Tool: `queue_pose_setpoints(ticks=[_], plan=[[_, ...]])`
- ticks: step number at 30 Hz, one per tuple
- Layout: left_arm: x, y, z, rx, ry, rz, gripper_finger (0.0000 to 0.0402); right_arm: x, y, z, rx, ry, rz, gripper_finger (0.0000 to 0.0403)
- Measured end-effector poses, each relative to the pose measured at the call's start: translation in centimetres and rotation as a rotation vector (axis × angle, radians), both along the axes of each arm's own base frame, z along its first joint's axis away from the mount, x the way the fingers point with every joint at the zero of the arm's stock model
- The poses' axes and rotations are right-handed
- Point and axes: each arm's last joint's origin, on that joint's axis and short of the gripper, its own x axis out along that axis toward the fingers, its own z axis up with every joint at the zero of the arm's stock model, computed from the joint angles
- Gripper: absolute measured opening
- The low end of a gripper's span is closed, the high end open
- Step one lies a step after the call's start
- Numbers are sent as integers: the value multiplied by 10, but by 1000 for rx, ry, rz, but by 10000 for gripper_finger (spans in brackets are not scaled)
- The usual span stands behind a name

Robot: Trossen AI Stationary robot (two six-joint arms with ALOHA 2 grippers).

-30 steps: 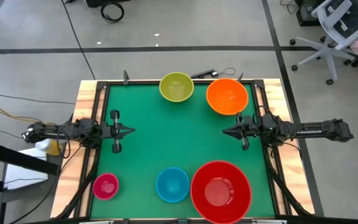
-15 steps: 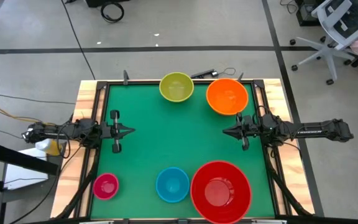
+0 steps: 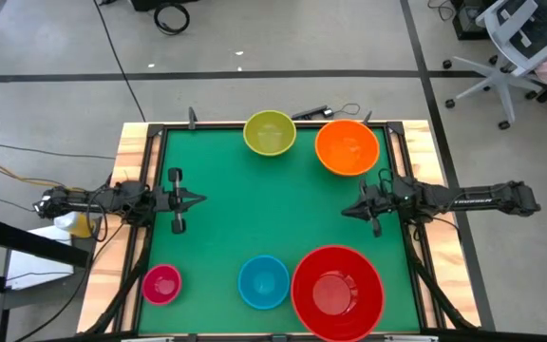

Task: Nest bowls inside each other
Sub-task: Stack the orange bowl on top of the red bowl

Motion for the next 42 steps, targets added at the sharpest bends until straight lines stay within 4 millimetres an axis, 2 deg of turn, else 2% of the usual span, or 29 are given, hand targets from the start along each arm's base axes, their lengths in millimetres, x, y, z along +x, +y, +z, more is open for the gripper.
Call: queue_pose_setpoints(ticks=[5, 12, 15, 18, 24, 29, 33, 37, 40, 42], plan=[[0, 0, 4, 154, -30, 19, 14, 0, 0, -4, 21, 40, 4, 11], [-1, 0, 5, 139, -47, 18, 14, 0, 0, -3, 20, 37, 4, 11], [-2, 0, 12, 147, -120, 26, 14, 0, 0, -3, -2, 32, 5, 11], [-5, 0, 24, 81, -249, 23, 14, 1, -2, -3, -82, 19, -29, 11], [-11, 1, 38, -81, -412, -16, 14, 1, -3, -1, -96, 7, -84, 11], [-11, 1, 38, -228, -419, -62, 14, 4, -10, 15, -141, -154, -275, 11], [-10, 2, 36, -254, -406, -40, 14, 4, -11, 33, -53, -342, -344, 11], [-9, 4, 35, -281, -400, 48, 14, 2, -11, 45, 25, -471, -347, 11], [-5, 7, 29, -406, -353, 138, 14, -1, -14, 54, -19, -563, -427, 11], [-1, 8, 22, -462, -291, 178, 14, -1, -15, 55, 32, -573, -441, 11]])
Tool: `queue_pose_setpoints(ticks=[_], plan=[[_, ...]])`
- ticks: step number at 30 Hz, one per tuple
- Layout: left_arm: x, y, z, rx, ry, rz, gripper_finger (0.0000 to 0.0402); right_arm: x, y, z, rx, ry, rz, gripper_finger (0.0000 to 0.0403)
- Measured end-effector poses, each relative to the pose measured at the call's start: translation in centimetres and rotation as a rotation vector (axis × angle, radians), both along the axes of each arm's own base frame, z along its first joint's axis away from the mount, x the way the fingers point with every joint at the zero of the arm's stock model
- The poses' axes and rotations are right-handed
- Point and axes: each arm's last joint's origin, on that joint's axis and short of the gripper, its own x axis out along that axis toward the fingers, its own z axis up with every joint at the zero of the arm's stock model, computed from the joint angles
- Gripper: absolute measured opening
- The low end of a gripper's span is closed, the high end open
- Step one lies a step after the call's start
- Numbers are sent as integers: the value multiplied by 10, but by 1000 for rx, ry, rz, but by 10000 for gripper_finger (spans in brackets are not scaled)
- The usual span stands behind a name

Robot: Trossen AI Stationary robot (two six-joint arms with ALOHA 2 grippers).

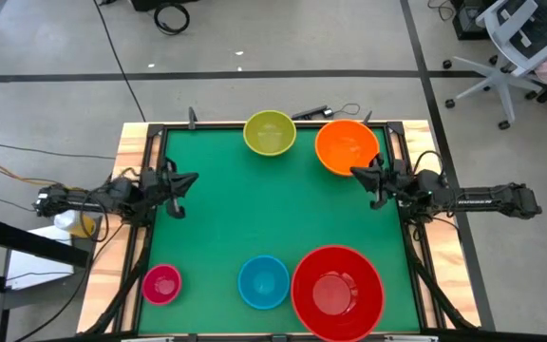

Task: Nest bowls inside each other
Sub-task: Stack the orange bowl on top of the red bowl

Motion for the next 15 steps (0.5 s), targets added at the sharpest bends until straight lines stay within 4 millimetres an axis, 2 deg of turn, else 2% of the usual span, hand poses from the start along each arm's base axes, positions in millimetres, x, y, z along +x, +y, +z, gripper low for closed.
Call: queue_pose_setpoints(ticks=[4, 6, 10, 15], plan=[[8, 0, -10, -75, 88, -14, 14, 1, 2, 0, 17, -6, 110, 11], [12, 0, -13, -101, 115, 16, 14, -1, 3, 3, -47, -31, 120, 11], [17, 2, -16, -180, 122, 73, 14, -4, -6, 16, 74, -117, -135, 10], [26, 1, -19, -212, 128, 86, 14, 11, -19, 22, 88, 201, -310, 10]])
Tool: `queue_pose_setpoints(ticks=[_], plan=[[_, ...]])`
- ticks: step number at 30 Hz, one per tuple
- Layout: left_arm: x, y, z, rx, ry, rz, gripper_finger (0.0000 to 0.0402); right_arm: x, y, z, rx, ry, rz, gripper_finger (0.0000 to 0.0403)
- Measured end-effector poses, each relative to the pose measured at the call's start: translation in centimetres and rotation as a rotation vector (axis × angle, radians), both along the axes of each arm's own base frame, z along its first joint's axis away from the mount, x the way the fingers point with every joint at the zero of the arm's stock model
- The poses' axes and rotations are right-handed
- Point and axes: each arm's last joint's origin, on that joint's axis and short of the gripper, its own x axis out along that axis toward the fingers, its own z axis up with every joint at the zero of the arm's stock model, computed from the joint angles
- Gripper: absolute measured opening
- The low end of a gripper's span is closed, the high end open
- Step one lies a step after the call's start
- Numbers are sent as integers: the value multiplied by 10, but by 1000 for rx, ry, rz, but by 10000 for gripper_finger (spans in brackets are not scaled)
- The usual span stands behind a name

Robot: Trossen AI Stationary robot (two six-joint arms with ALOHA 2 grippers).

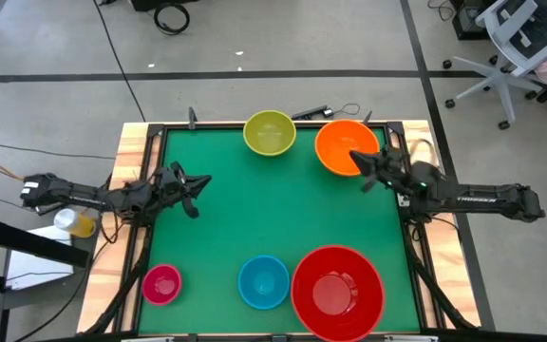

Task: Nest bowls inside each other
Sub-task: Stack the orange bowl on top of the red bowl

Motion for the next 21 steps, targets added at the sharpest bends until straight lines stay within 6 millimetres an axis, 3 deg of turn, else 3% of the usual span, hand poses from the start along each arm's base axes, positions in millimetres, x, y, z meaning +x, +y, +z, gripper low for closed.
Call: queue_pose_setpoints(ticks=[3, 7, 13, 16, 21], plan=[[4, 2, 1, 6, -5, 64, 14, 12, -11, 8, 39, 161, -99, 10], [13, 8, 6, -25, 17, 120, 14, 30, -31, 29, -47, 414, -203, 11], [29, 8, -1, -68, 112, 97, 50, 50, -80, 48, -20, 796, -428, 24], [35, 8, -8, -81, 159, 103, 86, 60, -105, 48, -33, 927, -421, 60], [42, 4, -21, -120, 225, 66, 148, 67, -145, 34, 24, 1107, -448, 155]])
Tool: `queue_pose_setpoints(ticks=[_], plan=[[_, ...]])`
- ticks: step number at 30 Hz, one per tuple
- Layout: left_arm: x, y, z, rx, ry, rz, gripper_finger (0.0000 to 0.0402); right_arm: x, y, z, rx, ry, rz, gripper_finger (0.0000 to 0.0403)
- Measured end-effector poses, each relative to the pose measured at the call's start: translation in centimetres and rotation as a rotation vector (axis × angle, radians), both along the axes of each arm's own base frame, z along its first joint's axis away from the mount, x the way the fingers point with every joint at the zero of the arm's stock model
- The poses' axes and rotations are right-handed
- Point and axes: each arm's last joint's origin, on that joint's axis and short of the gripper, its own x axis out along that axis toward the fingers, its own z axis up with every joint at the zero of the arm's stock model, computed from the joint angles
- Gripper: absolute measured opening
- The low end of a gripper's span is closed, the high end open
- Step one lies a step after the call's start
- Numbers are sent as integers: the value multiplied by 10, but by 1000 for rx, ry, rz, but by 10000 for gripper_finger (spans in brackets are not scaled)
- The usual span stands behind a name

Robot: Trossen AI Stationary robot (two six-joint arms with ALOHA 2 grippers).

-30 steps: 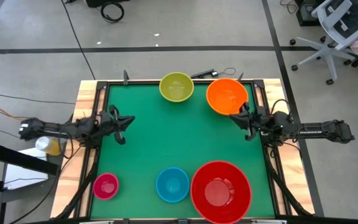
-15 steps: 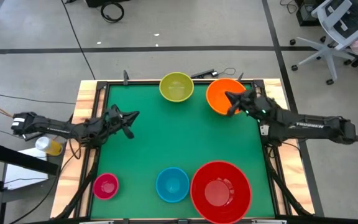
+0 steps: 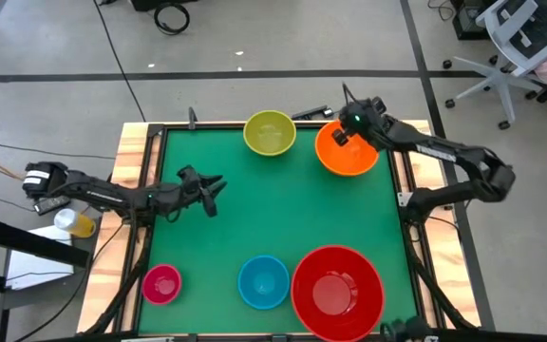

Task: Nest bowls inside each other
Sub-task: Stack the orange bowl on top of the red bowl

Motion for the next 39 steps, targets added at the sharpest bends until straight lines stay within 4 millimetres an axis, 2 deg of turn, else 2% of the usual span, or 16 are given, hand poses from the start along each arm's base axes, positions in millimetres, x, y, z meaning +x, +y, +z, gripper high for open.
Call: queue_pose_setpoints(ticks=[3, 6, 10, 16, 23, 29, 34, 39], plan=[[3, -5, -7, -3, 49, -53, 175, -6, -24, -12, 89, 59, -109, 202], [5, -4, -8, 16, 56, -51, 190, -15, -44, -24, 192, 79, -192, 229], [6, -3, -8, 16, 51, -40, 194, -26, -62, -39, 302, 95, -252, 239], [6, -2, -9, 16, 53, -39, 194, -39, -79, -39, 325, 62, -317, 238], [6, -2, -9, 19, 54, -40, 194, -46, -80, -35, 346, 34, -325, 238], [6, -2, -8, 18, 53, -40, 194, -50, -74, -14, 256, 35, -282, 238], [6, -3, -8, 18, 51, -40, 194, -55, -67, 2, 191, 5, -322, 238], [6, -3, -8, 18, 52, -40, 194, -57, -64, -9, 287, 26, -338, 238]])
